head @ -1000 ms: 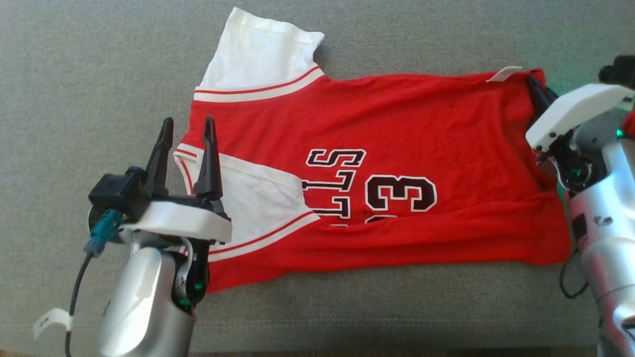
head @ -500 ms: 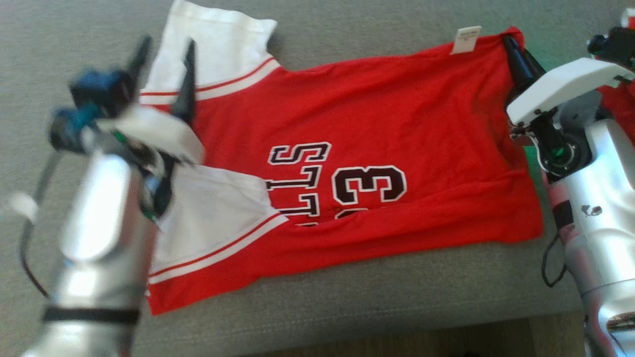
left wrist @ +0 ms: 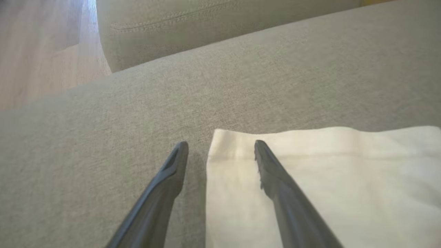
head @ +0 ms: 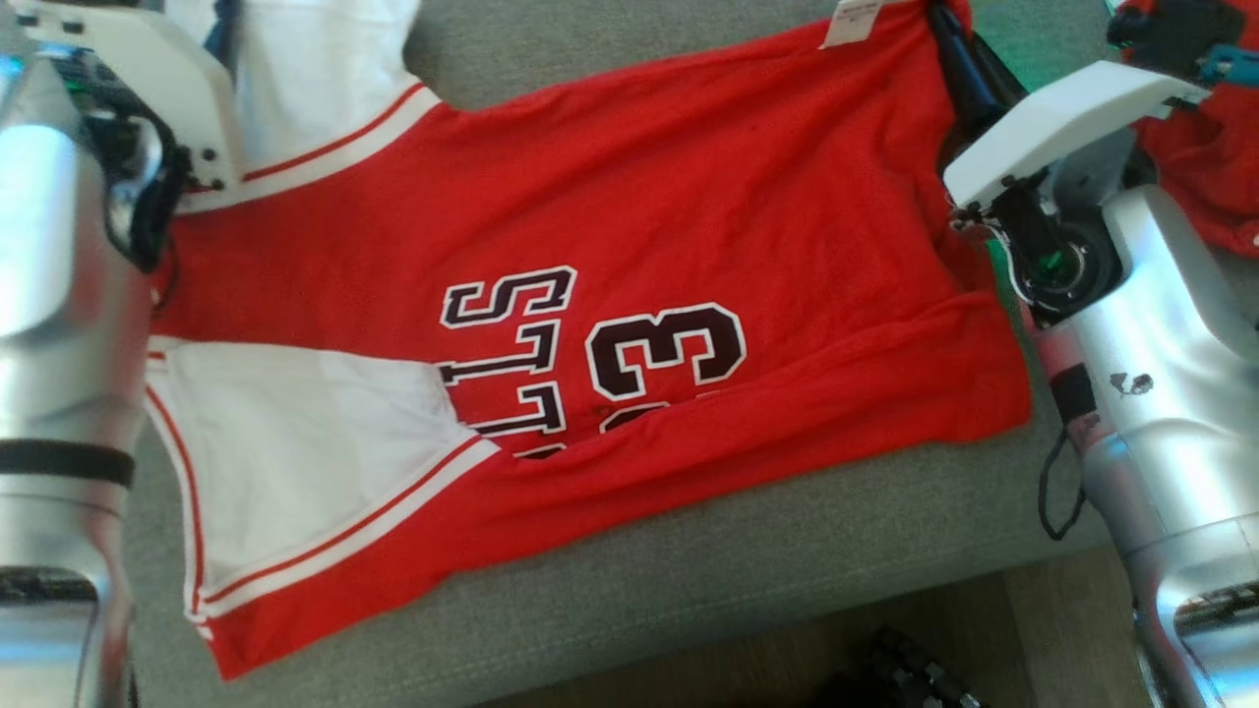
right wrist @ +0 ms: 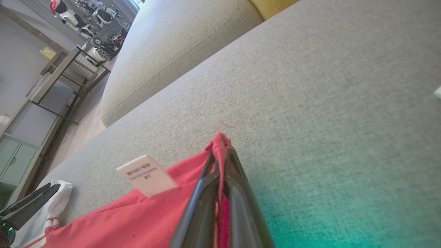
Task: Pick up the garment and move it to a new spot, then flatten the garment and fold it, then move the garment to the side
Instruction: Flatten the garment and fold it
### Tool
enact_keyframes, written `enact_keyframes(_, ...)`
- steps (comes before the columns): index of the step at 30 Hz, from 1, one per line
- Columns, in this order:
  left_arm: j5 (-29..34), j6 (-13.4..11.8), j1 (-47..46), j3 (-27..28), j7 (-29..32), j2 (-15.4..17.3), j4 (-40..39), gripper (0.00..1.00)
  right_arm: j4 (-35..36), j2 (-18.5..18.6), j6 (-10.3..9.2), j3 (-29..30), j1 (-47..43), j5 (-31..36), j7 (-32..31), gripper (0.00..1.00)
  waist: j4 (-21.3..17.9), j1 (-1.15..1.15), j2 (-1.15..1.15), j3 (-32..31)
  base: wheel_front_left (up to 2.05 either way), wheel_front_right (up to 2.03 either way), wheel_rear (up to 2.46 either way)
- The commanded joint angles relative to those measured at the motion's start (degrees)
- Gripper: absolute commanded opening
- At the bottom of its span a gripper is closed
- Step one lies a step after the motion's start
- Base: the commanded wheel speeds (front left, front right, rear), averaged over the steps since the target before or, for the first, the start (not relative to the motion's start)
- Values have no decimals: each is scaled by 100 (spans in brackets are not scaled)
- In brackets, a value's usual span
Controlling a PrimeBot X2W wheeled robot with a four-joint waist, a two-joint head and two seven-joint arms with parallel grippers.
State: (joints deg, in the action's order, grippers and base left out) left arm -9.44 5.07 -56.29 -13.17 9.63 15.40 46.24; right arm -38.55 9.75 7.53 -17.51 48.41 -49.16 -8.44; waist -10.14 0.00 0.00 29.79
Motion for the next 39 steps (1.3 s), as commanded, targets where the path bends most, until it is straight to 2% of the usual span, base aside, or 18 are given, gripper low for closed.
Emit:
enact_keyframes(1, 68, -12, -319, 74, 66, 315, -39, 100, 178, -45, -4, -124, 146, -89, 94, 0, -81, 0, 0, 80, 0, 0, 0)
enact_keyframes(10, 147, 82, -744, -170, 239, 380, 495, 100, 42, 83, -4, -420, 269, -369, 260, 0, -150, 0, 0, 191, 0, 0, 0)
enact_keyframes(11, 115, 106, -777, -187, 281, 371, 557, 64, 26, 98, -4, -451, 280, -402, 281, 0, -149, 0, 0, 193, 0, 0, 0)
enact_keyframes(12, 76, 130, -802, -208, 326, 355, 611, 3, 5, 116, -4, -480, 289, -435, 300, 0, -144, 0, 0, 189, 0, 0, 0)
enact_keyframes(13, 39, 152, -821, -233, 354, 337, 651, 0, -18, 134, -4, -508, 297, -464, 319, 0, -135, 0, 0, 180, 0, 0, 0)
enact_keyframes(20, -203, 210, -842, -302, 177, 258, 770, 0, -209, 246, -4, -683, 348, -624, 441, 0, -1, 0, 0, 45, 0, 0, 0)
enact_keyframes(29, -389, 97, -892, -153, -1077, 144, 624, 0, -390, 473, -4, -841, 407, -809, 691, 0, 242, 0, 0, -141, 0, 0, 0)
enact_keyframes(34, -470, 84, -941, -127, -1552, 54, 680, 0, -529, 605, -4, -761, 496, -999, 884, 0, 383, 0, 0, -218, 0, 0, 0)
enact_keyframes(39, -517, -43, -1074, -78, -2035, -31, 780, 0, -659, 647, -4, -729, 632, -1124, 1107, 0, 465, 0, 0, -209, 0, 0, 0)
